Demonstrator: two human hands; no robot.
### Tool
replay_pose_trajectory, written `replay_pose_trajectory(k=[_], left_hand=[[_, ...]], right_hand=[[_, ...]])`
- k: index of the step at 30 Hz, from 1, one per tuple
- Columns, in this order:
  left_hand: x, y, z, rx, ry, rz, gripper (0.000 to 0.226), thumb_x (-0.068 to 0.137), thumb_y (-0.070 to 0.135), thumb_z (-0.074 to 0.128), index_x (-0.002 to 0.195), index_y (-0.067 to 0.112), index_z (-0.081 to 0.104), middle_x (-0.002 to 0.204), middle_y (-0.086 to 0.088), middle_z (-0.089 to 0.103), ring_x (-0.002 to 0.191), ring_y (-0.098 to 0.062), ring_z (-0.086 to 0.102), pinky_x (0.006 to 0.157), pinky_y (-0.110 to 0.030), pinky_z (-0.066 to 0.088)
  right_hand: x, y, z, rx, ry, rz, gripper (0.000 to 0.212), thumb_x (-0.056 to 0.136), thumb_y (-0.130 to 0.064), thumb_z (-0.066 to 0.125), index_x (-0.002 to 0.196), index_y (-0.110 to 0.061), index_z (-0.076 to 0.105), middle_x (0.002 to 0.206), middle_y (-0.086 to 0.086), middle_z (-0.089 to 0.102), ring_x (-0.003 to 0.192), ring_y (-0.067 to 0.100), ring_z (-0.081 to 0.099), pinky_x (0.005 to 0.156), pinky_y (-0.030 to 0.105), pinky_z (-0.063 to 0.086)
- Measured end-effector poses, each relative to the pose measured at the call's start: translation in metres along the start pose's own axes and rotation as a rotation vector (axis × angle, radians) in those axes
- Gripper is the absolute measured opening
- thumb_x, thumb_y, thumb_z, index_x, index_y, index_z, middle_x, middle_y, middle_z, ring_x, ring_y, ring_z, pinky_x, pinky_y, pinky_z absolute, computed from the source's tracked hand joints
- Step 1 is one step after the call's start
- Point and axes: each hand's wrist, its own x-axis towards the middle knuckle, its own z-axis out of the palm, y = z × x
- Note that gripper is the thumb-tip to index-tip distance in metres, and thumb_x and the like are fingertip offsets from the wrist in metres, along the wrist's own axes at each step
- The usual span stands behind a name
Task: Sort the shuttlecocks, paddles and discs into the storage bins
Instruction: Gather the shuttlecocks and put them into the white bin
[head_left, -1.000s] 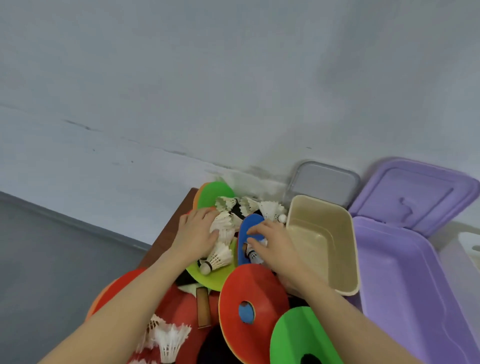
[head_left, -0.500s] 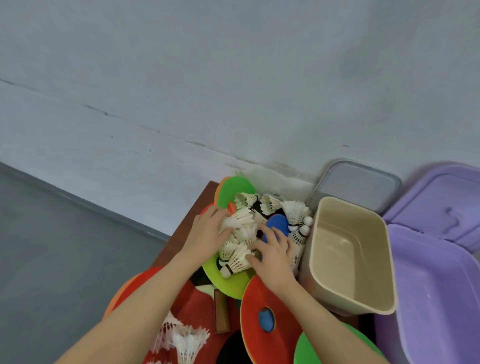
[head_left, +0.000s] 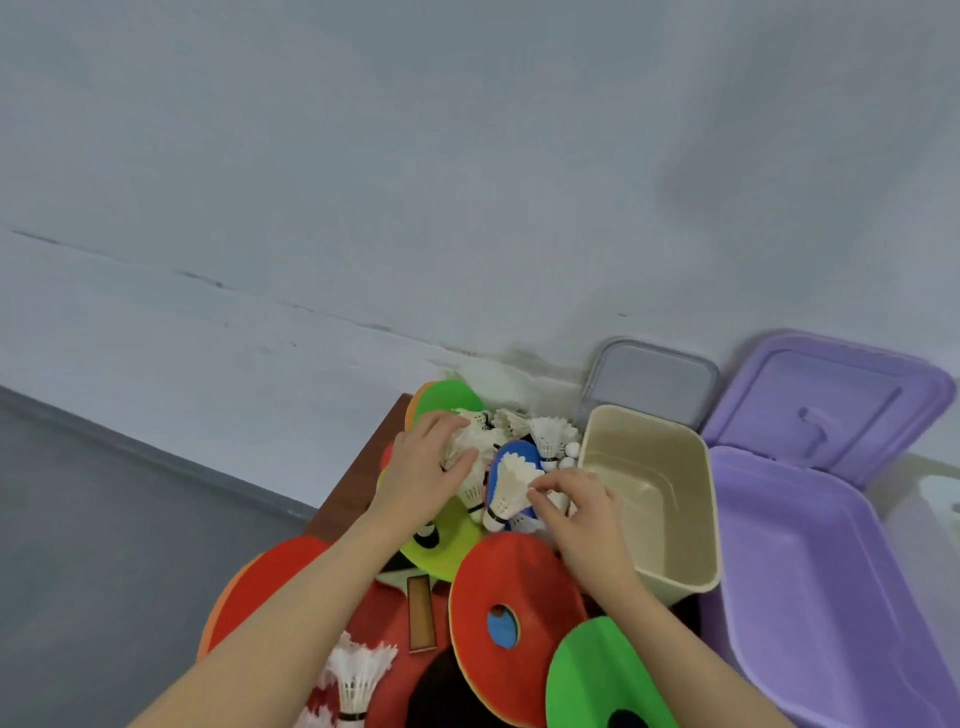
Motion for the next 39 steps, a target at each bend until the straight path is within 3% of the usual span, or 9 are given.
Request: replay_pose_trajectory(k=[2, 6, 12, 16, 19, 25, 29, 34, 39], left_hand=[[0.001, 0.024, 0.007, -0.018, 0.006, 0.025, 0.033, 0.086, 0.027, 0.063, 0.118, 0.016, 0.06, 0.119, 0.004, 0.054, 0.112, -0.016, 0.051, 0.098, -0.035, 0.037], [0.004, 0.083, 0.033, -0.04, -0.002, 0.13, 0.043, 0.082, 0.041, 0.051, 0.113, 0.014, 0.061, 0.115, 0.0, 0.056, 0.106, -0.012, 0.05, 0.093, -0.031, 0.038], [0.004, 0.18, 0.107, -0.097, -0.045, 0.257, 0.039, 0.081, 0.039, 0.053, 0.111, 0.014, 0.061, 0.109, 0.001, 0.057, 0.101, -0.011, 0.051, 0.09, -0.035, 0.043], [-0.006, 0.252, 0.162, -0.134, -0.072, 0.339, 0.033, 0.081, 0.03, 0.062, 0.108, 0.011, 0.063, 0.106, -0.004, 0.062, 0.093, -0.011, 0.052, 0.087, -0.023, 0.041], [-0.016, 0.298, 0.208, -0.218, -0.143, 0.33, 0.042, 0.08, 0.038, 0.051, 0.108, 0.009, 0.062, 0.107, -0.005, 0.06, 0.098, -0.013, 0.052, 0.086, -0.032, 0.043], [-0.03, 0.371, 0.281, -0.31, -0.239, 0.319, 0.04, 0.081, 0.036, 0.055, 0.109, 0.008, 0.061, 0.113, -0.003, 0.055, 0.101, -0.014, 0.053, 0.09, -0.024, 0.04], [-0.04, 0.4, 0.315, -0.307, -0.296, 0.297, 0.029, 0.086, 0.022, 0.063, 0.111, 0.007, 0.06, 0.116, -0.003, 0.054, 0.102, -0.019, 0.054, 0.09, -0.021, 0.038], [-0.047, 0.402, 0.345, 0.234, -0.55, 0.346, 0.036, 0.094, 0.034, 0.046, 0.123, 0.014, 0.053, 0.125, -0.001, 0.052, 0.12, -0.021, 0.044, 0.098, -0.033, 0.026], [-0.056, 0.386, 0.351, 0.401, -0.662, 0.374, 0.049, 0.096, 0.04, 0.036, 0.141, 0.02, 0.033, 0.145, 0.002, 0.036, 0.134, -0.018, 0.028, 0.107, -0.04, 0.015]], right_hand=[[-0.008, 0.009, -0.026, 0.018, 0.058, -0.014, 0.009, 0.079, -0.04, 0.059, 0.071, -0.043, 0.055, 0.082, -0.021, 0.061, 0.091, 0.005, 0.054, 0.091, 0.041, 0.035], [-0.026, 0.031, -0.085, -0.02, 0.198, -0.056, 0.014, 0.076, -0.031, 0.064, 0.07, -0.042, 0.057, 0.078, -0.019, 0.063, 0.083, 0.01, 0.057, 0.081, 0.051, 0.043], [-0.069, 0.078, -0.191, -0.116, 0.343, -0.056, 0.005, 0.079, -0.028, 0.064, 0.077, -0.033, 0.063, 0.083, -0.023, 0.059, 0.083, 0.006, 0.053, 0.078, 0.049, 0.044], [-0.095, 0.116, -0.262, -0.172, 0.432, -0.02, 0.007, 0.08, -0.024, 0.066, 0.079, -0.031, 0.064, 0.083, -0.019, 0.061, 0.082, 0.013, 0.057, 0.077, 0.05, 0.044], [-0.113, 0.149, -0.309, -0.267, 0.465, 0.036, 0.005, 0.079, -0.022, 0.068, 0.078, -0.026, 0.067, 0.08, -0.015, 0.063, 0.079, 0.016, 0.058, 0.075, 0.052, 0.045], [-0.146, 0.19, -0.378, -0.333, 0.558, 0.162, 0.012, 0.08, -0.013, 0.071, 0.08, -0.025, 0.067, 0.081, -0.011, 0.063, 0.085, 0.018, 0.056, 0.079, 0.038, 0.036], [-0.157, 0.213, -0.409, -0.255, 0.598, 0.166, 0.011, 0.083, -0.012, 0.067, 0.081, -0.022, 0.067, 0.079, -0.012, 0.062, 0.083, 0.016, 0.057, 0.08, 0.047, 0.044], [-0.165, 0.234, -0.422, -0.352, 0.351, 0.301, 0.019, 0.086, -0.02, 0.063, 0.074, -0.034, 0.061, 0.076, -0.015, 0.061, 0.083, 0.015, 0.058, 0.082, 0.039, 0.037], [-0.169, 0.244, -0.419, -0.617, 0.171, 0.428, 0.025, 0.095, -0.04, 0.046, 0.113, -0.039, 0.063, 0.103, -0.017, 0.061, 0.106, 0.008, 0.049, 0.079, 0.028, 0.017]])
